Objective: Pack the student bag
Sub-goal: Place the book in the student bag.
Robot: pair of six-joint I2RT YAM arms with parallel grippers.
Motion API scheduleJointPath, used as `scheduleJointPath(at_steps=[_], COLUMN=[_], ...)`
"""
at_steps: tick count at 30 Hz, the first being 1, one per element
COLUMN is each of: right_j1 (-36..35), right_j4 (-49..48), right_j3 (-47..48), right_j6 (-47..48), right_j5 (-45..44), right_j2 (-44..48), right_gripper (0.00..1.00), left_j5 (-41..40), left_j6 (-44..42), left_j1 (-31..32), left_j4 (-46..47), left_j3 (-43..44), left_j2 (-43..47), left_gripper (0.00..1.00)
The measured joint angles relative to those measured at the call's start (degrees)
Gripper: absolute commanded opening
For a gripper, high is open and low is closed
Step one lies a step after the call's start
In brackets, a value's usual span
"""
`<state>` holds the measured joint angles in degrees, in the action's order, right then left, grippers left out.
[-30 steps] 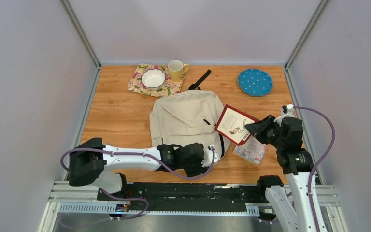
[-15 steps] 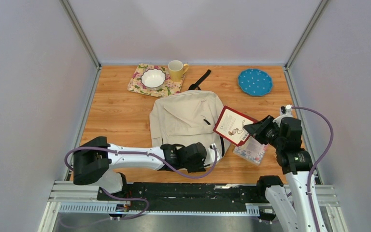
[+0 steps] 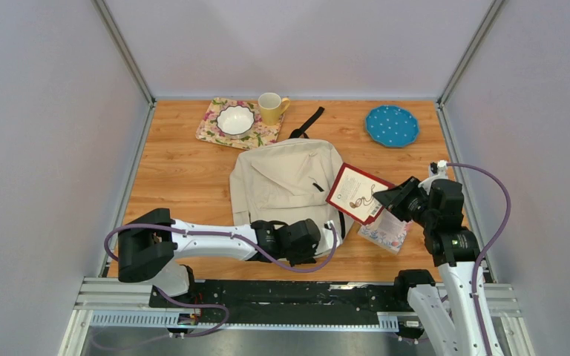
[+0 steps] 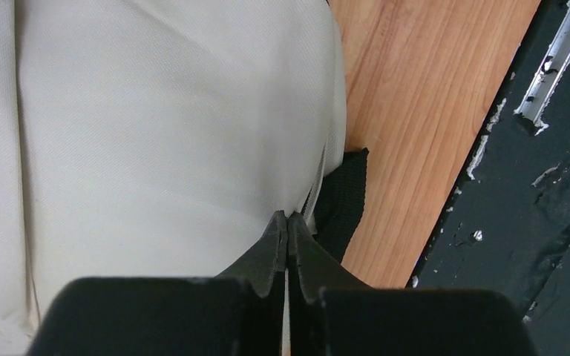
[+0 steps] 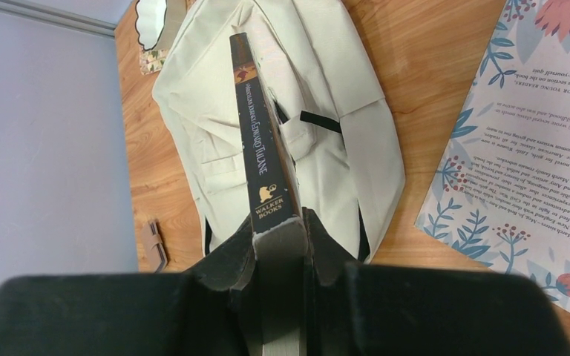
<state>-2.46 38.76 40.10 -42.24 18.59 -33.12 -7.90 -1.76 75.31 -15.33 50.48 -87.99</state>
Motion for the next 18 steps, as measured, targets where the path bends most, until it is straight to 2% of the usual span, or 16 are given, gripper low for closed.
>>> scheduleJointPath(at_steps=[4,9,18], right_j1=[0.0,0.0,0.0], right_j4=[0.68,7.1,16.04], right_j3=[0.13,4.02,12.66], right_j6=[0.26,2.73,4.57], right_j5=[-0.9,-6.21,-11.76], right_j2=[0.09,1.75,4.59], right_gripper=[0.0,0.0,0.0], left_j5=[-1.88,-5.79,-8.55], left_j6=[0.11,0.26,1.68], left_j1=[0.04,-1.29,-12.15], left_j4=[-0.35,-2.05,-4.24], left_j3=[0.83,3.41,12.72], left_j2=[-0.02,0.02,3.39], left_gripper=[0.0,0.0,0.0])
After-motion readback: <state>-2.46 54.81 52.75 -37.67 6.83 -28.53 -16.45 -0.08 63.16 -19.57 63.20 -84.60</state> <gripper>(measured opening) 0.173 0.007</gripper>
